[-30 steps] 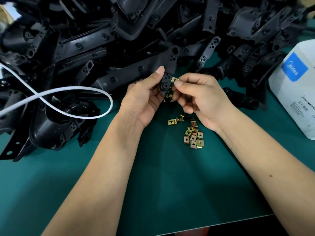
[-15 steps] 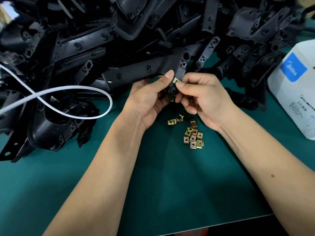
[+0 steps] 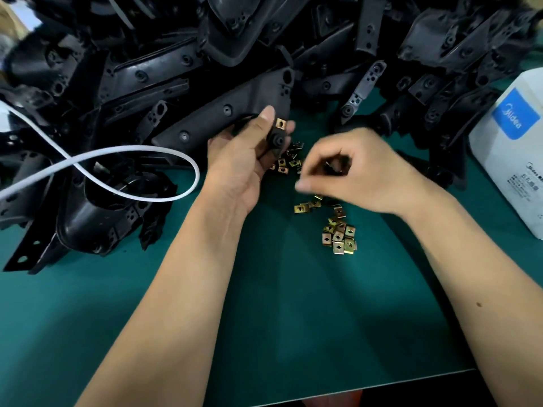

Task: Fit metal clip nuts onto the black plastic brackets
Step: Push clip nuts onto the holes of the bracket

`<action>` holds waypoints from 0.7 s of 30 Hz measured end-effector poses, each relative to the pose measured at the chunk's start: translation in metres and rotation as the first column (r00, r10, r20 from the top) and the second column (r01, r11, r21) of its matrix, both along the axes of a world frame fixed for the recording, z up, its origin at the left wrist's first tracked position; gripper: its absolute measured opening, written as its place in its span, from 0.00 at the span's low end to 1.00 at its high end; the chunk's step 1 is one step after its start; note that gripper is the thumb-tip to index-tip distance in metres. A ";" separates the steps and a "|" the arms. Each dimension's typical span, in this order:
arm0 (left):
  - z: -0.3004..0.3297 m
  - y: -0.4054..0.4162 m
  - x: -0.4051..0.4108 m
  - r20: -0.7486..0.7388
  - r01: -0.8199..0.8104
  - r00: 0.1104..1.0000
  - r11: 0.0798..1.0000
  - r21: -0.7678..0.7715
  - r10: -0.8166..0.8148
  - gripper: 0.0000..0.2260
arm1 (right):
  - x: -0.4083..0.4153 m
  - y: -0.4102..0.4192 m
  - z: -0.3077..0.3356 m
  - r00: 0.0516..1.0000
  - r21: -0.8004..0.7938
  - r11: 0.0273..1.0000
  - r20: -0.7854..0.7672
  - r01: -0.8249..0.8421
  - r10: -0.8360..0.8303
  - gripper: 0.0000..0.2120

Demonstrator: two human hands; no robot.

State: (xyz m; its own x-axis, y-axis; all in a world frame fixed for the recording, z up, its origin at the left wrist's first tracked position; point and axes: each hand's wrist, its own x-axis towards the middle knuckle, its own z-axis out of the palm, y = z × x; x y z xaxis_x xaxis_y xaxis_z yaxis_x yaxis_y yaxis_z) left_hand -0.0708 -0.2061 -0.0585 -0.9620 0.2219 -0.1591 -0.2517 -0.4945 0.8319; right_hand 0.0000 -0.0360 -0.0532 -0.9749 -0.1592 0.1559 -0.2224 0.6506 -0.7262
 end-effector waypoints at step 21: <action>0.000 -0.002 0.004 0.028 0.226 0.974 0.974 0.028 -0.227 0.13 | -0.006 -0.012 -0.009 0.962 -0.815 0.524 0.141 0.247 -0.234 0.09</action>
State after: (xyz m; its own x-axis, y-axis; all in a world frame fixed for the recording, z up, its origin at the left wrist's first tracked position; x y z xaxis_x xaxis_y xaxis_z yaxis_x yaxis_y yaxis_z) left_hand -0.0667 -0.2083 -0.0588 -0.8811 0.4374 -0.1801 -0.3850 -0.4420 0.8102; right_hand -0.0057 -0.0483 -0.0618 -0.9589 0.2725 0.0795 -0.1377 -0.2016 -0.9698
